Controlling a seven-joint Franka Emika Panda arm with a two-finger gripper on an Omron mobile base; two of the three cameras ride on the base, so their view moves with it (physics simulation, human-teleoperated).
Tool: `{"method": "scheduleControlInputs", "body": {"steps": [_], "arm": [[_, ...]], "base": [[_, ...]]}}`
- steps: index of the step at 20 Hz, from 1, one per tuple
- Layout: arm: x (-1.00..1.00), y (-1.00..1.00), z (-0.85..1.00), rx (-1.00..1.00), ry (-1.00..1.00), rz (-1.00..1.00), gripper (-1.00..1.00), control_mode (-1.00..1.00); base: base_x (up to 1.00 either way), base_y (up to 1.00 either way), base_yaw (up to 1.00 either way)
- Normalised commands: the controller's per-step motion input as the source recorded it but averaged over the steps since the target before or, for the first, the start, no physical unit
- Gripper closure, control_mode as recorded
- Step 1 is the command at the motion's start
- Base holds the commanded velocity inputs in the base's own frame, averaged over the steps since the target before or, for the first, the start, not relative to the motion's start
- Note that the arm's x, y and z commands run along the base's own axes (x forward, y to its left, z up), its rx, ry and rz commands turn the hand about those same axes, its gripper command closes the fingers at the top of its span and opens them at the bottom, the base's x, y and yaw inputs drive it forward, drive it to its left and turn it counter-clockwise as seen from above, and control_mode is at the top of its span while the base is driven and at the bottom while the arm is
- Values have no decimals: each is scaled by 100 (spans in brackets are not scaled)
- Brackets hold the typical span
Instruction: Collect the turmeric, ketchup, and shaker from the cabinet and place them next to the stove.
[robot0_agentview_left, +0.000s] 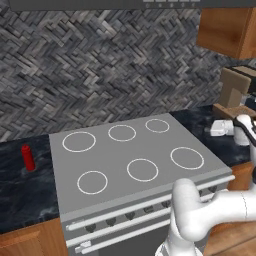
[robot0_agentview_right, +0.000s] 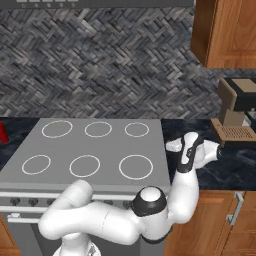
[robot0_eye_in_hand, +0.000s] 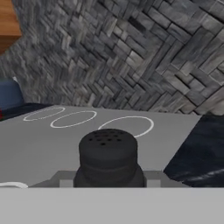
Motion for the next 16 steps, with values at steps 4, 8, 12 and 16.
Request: {"method": "scheduleControlInputs", "body": {"steps": [4, 8, 12, 16], "arm": [[0, 8, -42, 0, -9, 1, -100, -100], [12, -4, -1, 1, -10, 0, -100, -100], [1, -1, 12, 0, -6, 0, -100, -100], [0, 0, 48, 0, 0, 0, -100, -100]], "base": [[0, 0, 0], [0, 0, 0], [0, 0, 0], [0, 0, 0]]}}
